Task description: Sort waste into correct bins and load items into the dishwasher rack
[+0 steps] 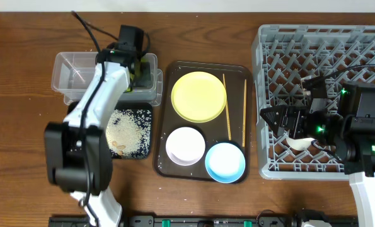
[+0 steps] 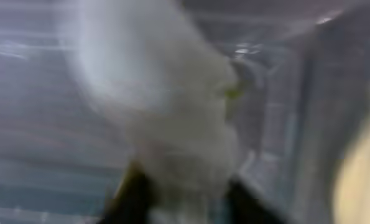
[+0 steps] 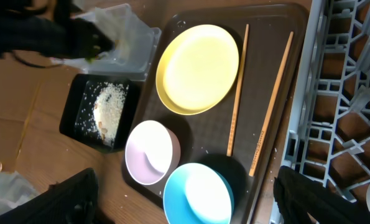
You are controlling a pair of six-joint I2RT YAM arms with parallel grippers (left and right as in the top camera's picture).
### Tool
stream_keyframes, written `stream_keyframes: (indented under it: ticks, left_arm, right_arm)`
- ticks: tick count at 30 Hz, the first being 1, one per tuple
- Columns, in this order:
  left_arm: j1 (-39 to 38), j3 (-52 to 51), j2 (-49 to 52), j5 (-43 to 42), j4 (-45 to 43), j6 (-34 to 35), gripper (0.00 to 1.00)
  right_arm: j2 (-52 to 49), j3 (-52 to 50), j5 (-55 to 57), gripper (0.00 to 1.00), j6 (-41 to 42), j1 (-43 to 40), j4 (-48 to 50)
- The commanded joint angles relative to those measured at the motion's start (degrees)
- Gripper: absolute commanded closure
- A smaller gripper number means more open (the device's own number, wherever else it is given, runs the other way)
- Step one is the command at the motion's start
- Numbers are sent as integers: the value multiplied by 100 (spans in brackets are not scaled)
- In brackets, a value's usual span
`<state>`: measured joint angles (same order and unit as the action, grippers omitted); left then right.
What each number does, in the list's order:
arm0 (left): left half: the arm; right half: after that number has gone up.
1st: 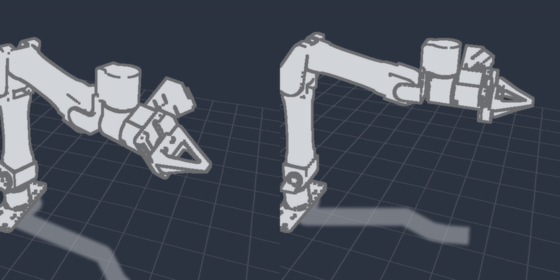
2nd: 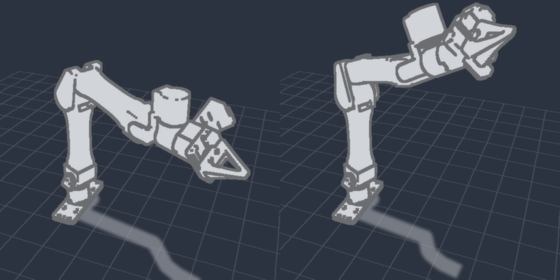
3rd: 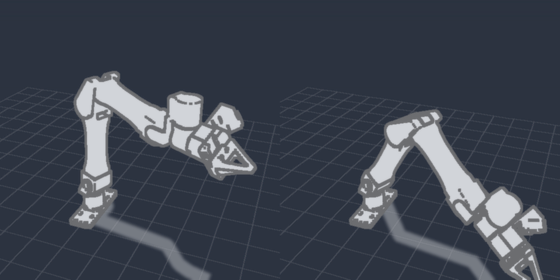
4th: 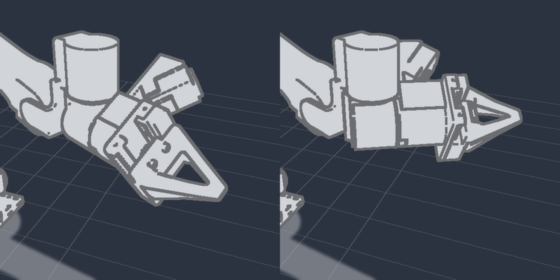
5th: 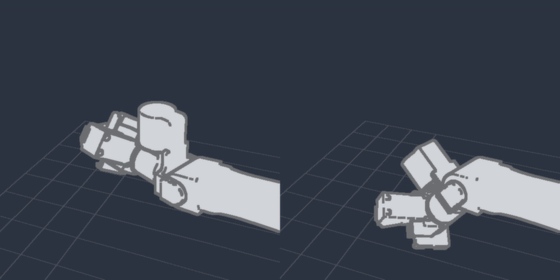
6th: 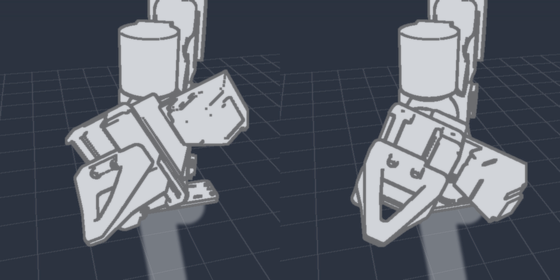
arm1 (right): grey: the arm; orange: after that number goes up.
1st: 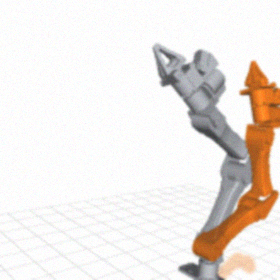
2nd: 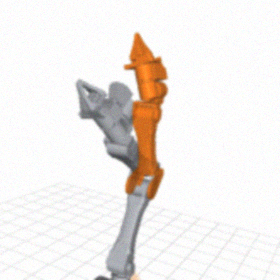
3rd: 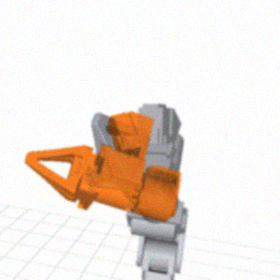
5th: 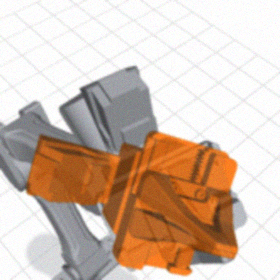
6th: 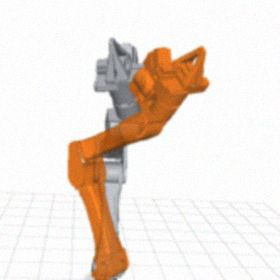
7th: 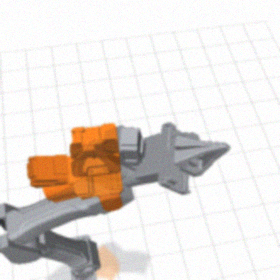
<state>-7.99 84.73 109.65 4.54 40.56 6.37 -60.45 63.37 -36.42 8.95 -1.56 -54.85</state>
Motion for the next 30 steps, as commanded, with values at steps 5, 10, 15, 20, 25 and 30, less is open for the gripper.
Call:
stream_keyframes:
  ticks: [5, 10, 15, 20, 25, 30]
  left_arm:
    - [59, 332, -369, -155, 380, -76, 35]
    - [-120, 481, -1510, -245, 791, -74, 32]
    - [-254, 481, -2889, -522, 1187, -72, 23]
    - [-271, 481, -3904, -525, 1596, -72, 16]
    - [-271, 479, -4531, -562, 1657, -31, 13]
    - [-271, 479, -4813, -560, 1663, -33, 12]
  right_arm:
    - [22, 59, -48, 12, 42, 85, 22]
    - [39, 59, -46, 11, 42, 85, 87]
    - [39, 59, -15, 1, 39, 83, 17]
    - [22, 59, 240, 1, 42, 83, 155]
    - [20, 59, 304, 1, 39, 83, 129]
    - [17, 59, 304, 1, 42, 83, 129]
